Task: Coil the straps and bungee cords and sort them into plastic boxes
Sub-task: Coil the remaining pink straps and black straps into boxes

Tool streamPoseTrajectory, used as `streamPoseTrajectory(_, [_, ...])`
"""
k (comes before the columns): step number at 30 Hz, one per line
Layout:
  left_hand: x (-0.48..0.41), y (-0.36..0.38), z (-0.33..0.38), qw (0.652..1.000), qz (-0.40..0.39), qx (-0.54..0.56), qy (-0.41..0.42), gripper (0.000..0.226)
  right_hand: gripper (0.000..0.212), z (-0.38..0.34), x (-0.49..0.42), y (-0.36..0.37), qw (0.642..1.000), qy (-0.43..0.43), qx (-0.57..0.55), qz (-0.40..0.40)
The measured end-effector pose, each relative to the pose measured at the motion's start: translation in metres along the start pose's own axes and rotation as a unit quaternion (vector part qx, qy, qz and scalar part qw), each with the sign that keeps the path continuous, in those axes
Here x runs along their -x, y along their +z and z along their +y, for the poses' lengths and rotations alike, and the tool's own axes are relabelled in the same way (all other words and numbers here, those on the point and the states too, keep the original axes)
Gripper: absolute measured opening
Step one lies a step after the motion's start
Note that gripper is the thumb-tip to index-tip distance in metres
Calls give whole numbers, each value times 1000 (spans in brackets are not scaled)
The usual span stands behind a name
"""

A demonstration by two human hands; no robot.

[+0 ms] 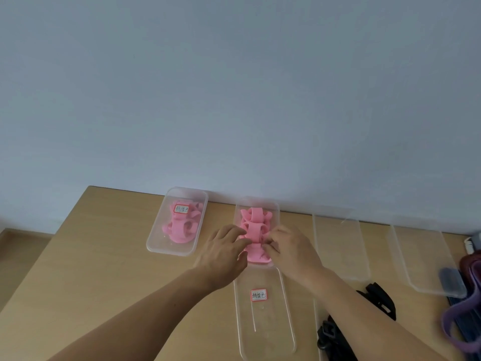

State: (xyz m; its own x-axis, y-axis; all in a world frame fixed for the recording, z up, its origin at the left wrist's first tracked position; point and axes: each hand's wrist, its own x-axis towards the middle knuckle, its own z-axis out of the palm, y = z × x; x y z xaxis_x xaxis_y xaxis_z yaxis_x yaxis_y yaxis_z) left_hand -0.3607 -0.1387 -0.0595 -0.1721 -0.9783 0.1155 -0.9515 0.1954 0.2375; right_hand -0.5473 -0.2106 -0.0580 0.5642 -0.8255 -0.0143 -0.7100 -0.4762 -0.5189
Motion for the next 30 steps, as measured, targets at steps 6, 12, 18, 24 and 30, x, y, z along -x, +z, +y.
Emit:
streamPoseTrajectory(6, [3,12,2,999,-22,-33,-13,38,22,3,6,5,998,-25,61,-6])
streamPoseTrajectory(12, [7,22,2,989,-139,-34,-45,55,24,5,7,8,996,-23,78,-27])
streamPoseTrajectory(18, [11,12,6,984,-161,-54,-61,55,29,-5,12,3,993,-19,112,-10])
streamPoseTrajectory(24, [19,-5,8,987,-146,-24,-63,60,34,-21,32,-9,992,8,126,16])
streamPoseTrajectory(30, [65,-6,12,991,-123,36,-34,59,35,-44,79,11,992,47,109,42])
